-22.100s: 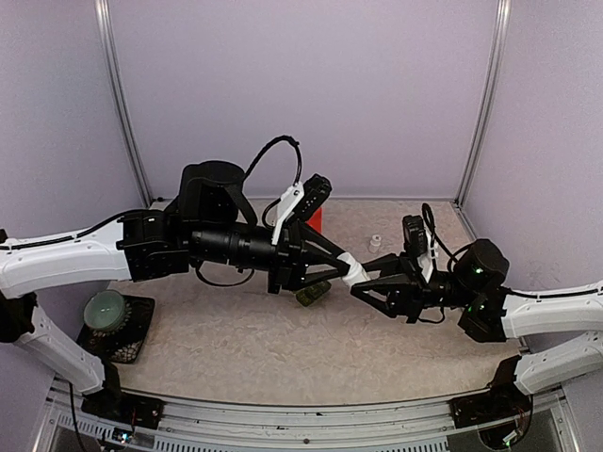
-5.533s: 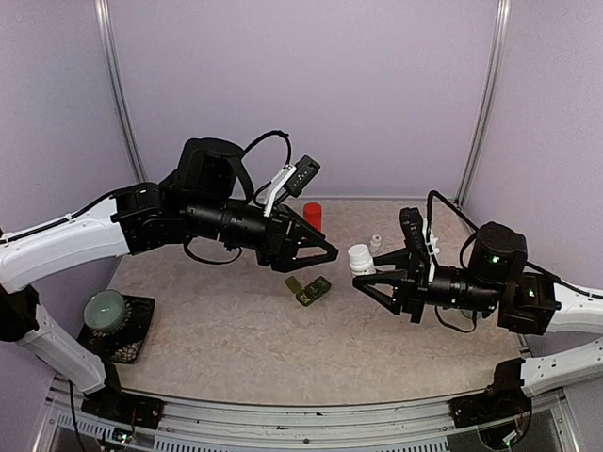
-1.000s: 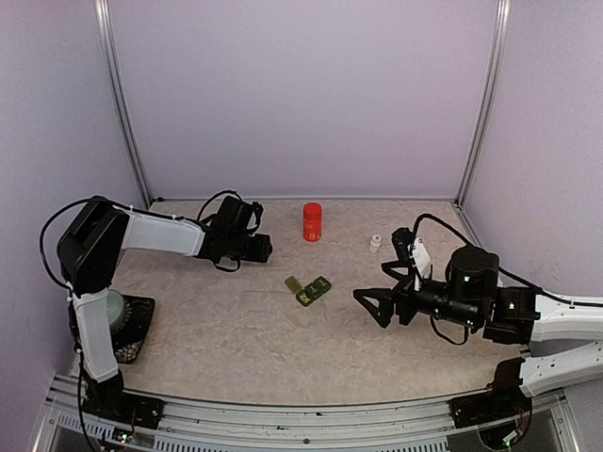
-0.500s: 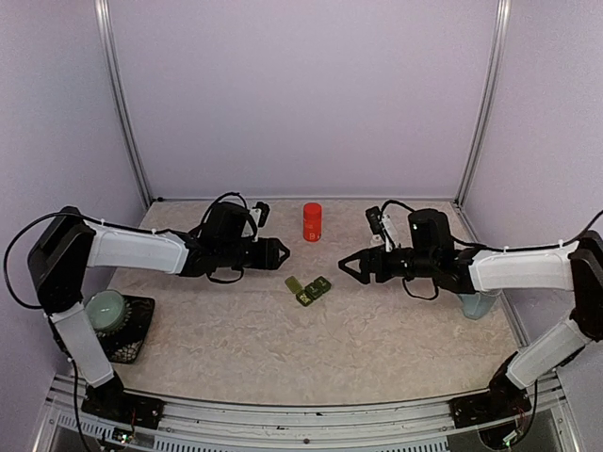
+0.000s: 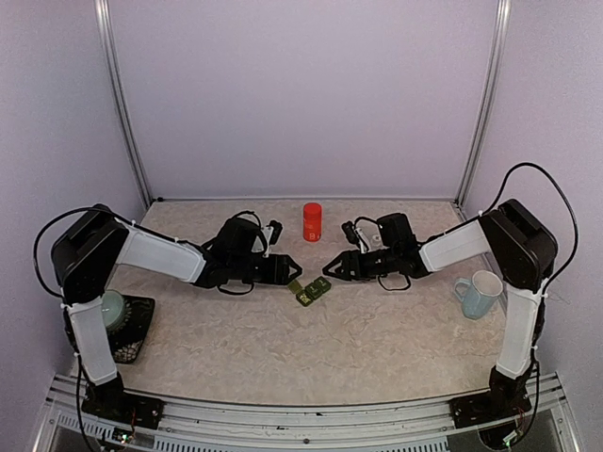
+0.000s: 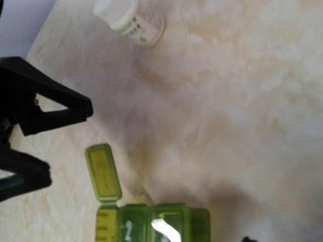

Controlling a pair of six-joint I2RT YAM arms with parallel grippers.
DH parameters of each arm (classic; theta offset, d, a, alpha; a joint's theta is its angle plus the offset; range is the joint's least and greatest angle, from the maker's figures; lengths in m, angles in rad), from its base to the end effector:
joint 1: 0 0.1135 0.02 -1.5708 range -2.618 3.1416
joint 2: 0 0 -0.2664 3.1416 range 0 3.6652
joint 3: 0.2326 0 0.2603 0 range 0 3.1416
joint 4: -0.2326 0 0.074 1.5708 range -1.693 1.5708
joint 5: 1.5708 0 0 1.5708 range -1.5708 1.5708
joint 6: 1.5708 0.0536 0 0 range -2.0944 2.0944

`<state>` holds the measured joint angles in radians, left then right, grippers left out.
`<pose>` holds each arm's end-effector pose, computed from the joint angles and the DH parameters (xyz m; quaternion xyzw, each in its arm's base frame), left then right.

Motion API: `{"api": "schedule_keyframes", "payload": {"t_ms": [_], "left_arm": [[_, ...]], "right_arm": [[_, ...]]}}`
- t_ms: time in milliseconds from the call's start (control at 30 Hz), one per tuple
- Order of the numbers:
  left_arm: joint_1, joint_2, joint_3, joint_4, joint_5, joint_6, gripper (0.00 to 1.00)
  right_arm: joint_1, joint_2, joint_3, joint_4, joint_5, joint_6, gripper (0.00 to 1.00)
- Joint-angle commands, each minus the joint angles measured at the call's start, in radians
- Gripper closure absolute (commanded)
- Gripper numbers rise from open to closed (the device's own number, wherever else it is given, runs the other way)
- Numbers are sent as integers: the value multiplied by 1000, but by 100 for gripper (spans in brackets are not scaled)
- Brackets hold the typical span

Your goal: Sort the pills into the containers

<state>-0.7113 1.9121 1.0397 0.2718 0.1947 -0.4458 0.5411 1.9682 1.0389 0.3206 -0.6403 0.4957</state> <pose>0.3132 -0.2836 0.1376 0.1615 0.8667 -0.3258 0.3415 0.3424 0.2431 0.1252 -0.1647 0.8379 0.4600 0.2433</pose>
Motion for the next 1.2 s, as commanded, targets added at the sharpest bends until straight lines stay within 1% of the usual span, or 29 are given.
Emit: {"api": "schedule_keyframes", "payload": {"t_ms": [0, 67, 333, 600, 800, 867, 967, 1167], "left_arm": [[-10, 22, 27, 50, 23, -5, 33], [-11, 30, 29, 53, 23, -6, 34], [-21, 28, 26, 62, 39, -17, 34], [-39, 5, 14, 57, 43, -35, 34], [-42, -13, -3, 75, 41, -52, 33], [-42, -22, -3, 72, 27, -50, 33], [-40, -35, -4, 62, -3, -50, 34], [-30, -16, -5, 22, -34, -56, 34]], "right_arm": [[0, 21, 25, 31, -18, -5, 30], [5, 40, 39, 12, -7, -23, 28], [40, 104, 48, 23, -8, -31, 28], [65, 113, 16, 55, 9, -31, 29], [75, 125, 3, 51, 31, -31, 39], [78, 127, -1, 51, 38, -31, 47], [81, 131, -6, 51, 52, -31, 53], [87, 145, -7, 52, 61, -31, 57]]}}
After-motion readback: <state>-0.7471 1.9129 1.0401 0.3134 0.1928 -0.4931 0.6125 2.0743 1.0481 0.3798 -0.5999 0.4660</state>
